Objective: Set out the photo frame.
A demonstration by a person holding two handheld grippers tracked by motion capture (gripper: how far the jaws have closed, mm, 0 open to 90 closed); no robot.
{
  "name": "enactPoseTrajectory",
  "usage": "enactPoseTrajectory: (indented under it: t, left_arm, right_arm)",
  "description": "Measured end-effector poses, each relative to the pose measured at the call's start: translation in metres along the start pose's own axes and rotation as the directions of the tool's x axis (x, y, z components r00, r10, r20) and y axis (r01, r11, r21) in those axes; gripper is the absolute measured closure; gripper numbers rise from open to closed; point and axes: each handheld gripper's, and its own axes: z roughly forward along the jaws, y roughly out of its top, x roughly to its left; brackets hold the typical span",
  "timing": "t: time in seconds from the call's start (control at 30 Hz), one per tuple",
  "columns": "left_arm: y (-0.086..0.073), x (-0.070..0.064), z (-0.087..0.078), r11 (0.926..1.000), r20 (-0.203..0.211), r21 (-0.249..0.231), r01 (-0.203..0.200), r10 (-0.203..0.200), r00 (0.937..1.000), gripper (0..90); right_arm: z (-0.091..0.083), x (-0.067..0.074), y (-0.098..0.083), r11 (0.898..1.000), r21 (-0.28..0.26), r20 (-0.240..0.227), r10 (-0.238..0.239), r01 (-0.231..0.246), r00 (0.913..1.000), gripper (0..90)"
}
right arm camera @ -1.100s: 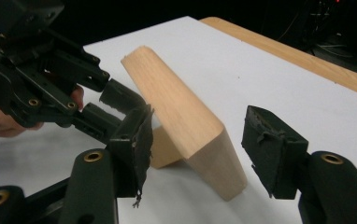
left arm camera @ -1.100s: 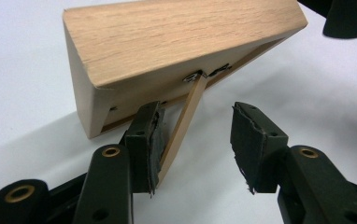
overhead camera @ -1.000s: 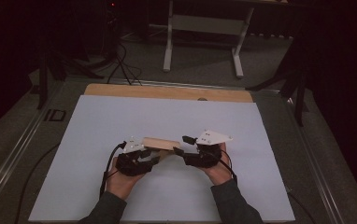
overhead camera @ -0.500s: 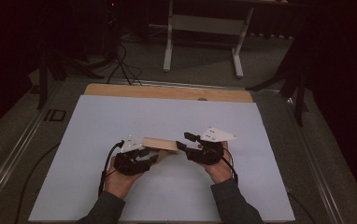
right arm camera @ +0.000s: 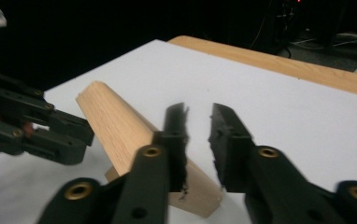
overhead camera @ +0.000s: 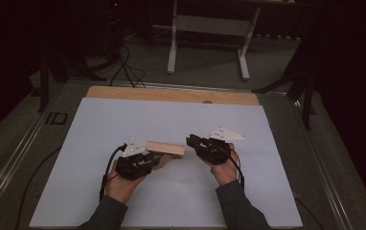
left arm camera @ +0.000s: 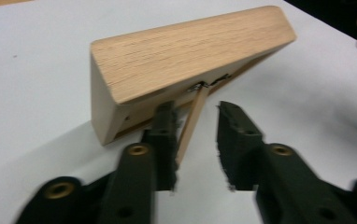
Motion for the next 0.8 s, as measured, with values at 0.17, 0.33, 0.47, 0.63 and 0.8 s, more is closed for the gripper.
enactPoseTrajectory:
  t: [0.17, 0.33, 0.47, 0.63, 0.8]
  left_arm:
    - [0.0, 0.0, 0.003, 0.9996, -0.028, 0.022, -0.019, 0.02, 0.9994, 80.6]
    - [-0.001, 0.003, 0.006, 0.9993, -0.048, 0.032, -0.018, 0.02, 0.9987, 88.5]
    - [-0.002, 0.008, 0.009, 0.9997, -0.064, 0.026, 0.003, -0.002, 0.9979, 89.5]
    - [-0.002, 0.011, 0.014, 0.9994, -0.072, 0.031, 0.012, -0.01, 0.9973, 89.6]
    - [-0.002, 0.011, 0.017, 0.9994, -0.08, 0.03, 0.018, -0.016, 0.9966, 89.6]
  right_arm:
    - [0.008, 0.001, -0.004, 1.0, 0.023, 0.004, -0.004, 0.004, 1.0, 86.4]
    - [0.012, 0.0, -0.005, 1.0, 0.03, -0.002, 0.001, -0.001, 1.0, 87.5]
    - [0.016, -0.001, -0.007, 0.999, 0.038, -0.006, 0.011, -0.011, 0.9999, 87.4]
    - [0.02, 0.0, -0.008, 0.999, 0.049, -0.019, 0.006, -0.005, 0.9998, 87.9]
    - [0.019, -0.001, -0.009, 0.999, 0.052, -0.022, 0.009, -0.008, 0.9997, 87.9]
